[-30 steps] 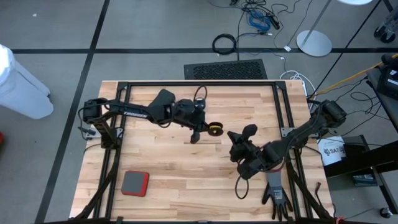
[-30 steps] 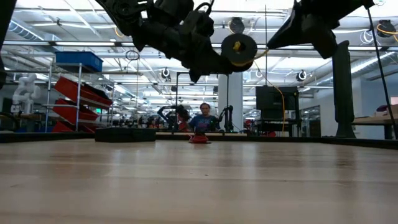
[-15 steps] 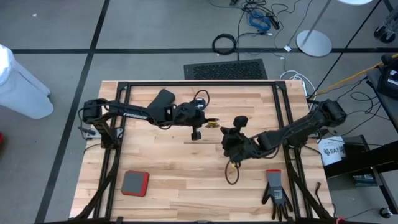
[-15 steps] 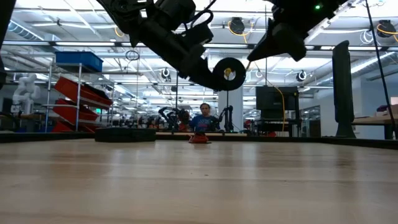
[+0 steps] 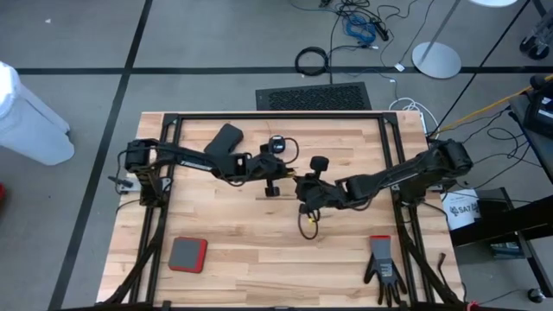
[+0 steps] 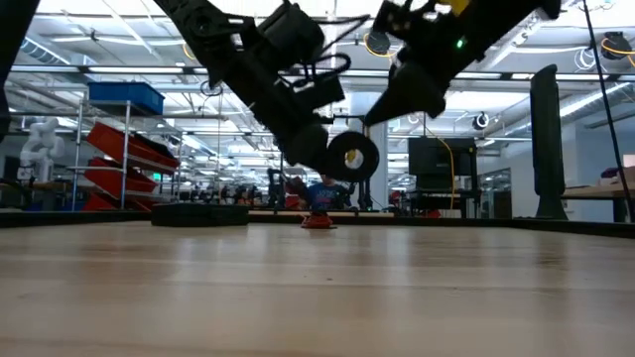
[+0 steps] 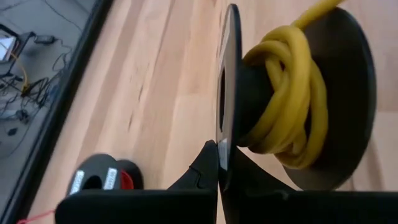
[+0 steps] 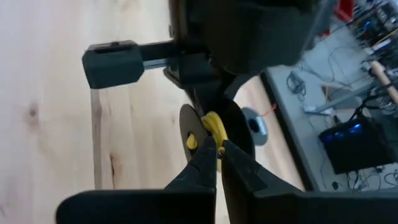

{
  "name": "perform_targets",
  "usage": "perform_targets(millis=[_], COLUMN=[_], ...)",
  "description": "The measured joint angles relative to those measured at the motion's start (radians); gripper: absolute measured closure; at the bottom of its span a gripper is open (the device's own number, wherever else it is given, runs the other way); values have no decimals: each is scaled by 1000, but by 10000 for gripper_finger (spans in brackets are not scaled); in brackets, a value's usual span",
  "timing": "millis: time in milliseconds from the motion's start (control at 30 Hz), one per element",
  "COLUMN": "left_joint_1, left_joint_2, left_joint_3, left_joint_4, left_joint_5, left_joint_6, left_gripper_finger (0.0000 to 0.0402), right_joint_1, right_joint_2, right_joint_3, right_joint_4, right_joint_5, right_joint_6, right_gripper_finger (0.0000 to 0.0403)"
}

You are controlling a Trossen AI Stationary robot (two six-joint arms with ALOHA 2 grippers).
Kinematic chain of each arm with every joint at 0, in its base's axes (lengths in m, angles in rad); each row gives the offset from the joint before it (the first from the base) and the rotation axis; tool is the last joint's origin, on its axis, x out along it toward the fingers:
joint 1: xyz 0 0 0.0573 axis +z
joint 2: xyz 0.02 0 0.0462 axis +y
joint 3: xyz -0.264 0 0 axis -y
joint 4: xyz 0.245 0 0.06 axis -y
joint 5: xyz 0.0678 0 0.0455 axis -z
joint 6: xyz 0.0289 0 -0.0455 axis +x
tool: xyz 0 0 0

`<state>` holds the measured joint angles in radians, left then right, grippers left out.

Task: Coil cords
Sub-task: Coil the yellow wire onto the black spool

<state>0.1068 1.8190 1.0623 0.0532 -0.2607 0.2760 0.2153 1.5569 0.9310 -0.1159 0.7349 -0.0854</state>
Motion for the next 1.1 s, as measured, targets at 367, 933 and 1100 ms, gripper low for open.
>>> perform_targets(millis=[367,933,1100], left_joint_1=[-3,-4,-4], left_joint_2=[93,136,136], left_joint_3=[5,6,6], left_joint_4=[1,7,7], left_joint_5=[-22,-16,-15], left_joint_6=[-1,-8,-9], left_gripper_finger=[401,401,401], right_joint_1=[-35,-45,-45], right_joint_2=[162,229,229], right_joint_3=[1,1,1], right_joint_4=[84,150,150], right_joint_5=[-4,-11,-22], right_joint_6=[5,1,3], right_gripper_finger=[402,403,403])
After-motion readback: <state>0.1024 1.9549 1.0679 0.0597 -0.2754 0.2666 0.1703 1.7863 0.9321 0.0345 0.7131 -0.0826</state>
